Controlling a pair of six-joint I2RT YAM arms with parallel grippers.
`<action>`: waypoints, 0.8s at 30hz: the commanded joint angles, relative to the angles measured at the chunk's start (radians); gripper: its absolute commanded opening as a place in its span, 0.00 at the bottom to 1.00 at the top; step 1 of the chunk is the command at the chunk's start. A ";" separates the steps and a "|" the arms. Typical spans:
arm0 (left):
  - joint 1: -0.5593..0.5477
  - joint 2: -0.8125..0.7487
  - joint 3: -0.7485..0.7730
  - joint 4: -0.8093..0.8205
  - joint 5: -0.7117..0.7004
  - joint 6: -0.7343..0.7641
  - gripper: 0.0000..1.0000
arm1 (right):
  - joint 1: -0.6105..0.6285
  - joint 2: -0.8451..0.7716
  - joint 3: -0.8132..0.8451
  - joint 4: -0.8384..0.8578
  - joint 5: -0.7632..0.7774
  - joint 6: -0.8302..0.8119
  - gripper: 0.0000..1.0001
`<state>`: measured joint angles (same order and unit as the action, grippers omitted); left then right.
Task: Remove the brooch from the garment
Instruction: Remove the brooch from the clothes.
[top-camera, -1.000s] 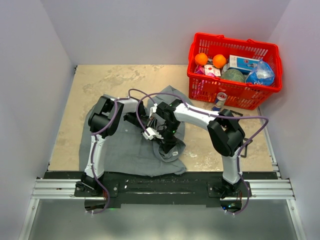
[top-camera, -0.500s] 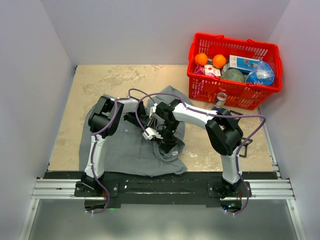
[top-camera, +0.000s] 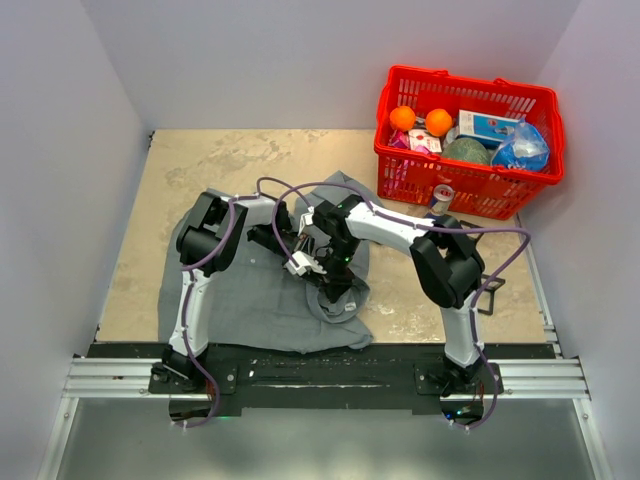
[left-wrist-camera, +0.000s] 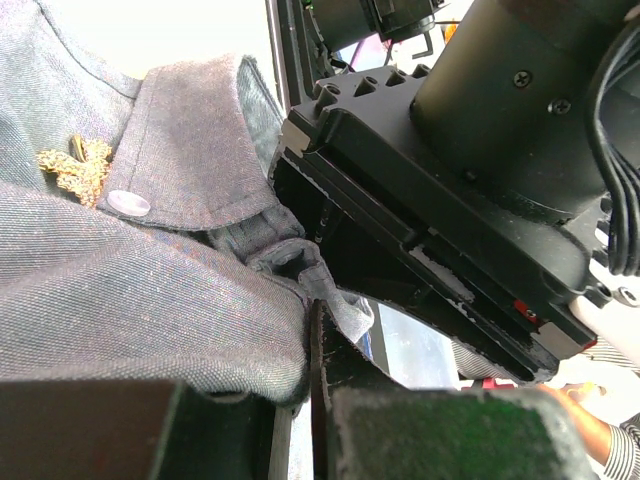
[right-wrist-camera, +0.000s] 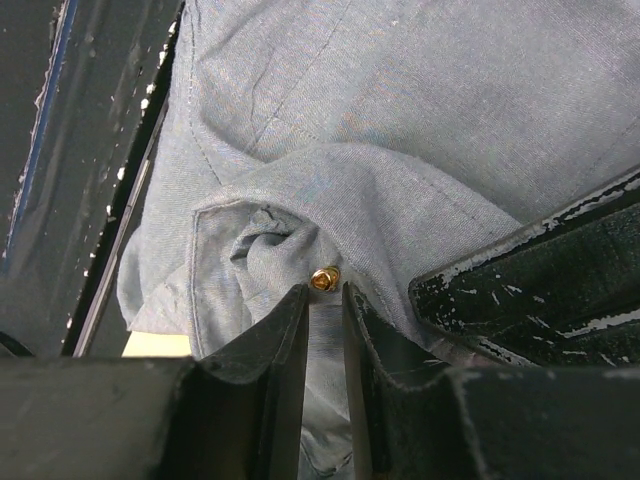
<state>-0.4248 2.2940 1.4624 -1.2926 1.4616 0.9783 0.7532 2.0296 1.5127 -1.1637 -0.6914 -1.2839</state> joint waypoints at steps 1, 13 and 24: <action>0.000 -0.005 0.029 -0.022 0.135 0.010 0.00 | -0.005 0.015 0.035 -0.017 -0.014 -0.026 0.25; -0.002 -0.001 0.032 -0.022 0.135 0.007 0.00 | -0.003 0.041 0.064 -0.042 -0.053 -0.034 0.29; -0.005 0.007 0.036 -0.022 0.137 0.003 0.00 | -0.006 0.063 0.110 -0.076 -0.080 -0.023 0.27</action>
<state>-0.4183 2.2993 1.4681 -1.2964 1.4719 0.9604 0.7506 2.0827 1.5780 -1.2472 -0.7246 -1.2987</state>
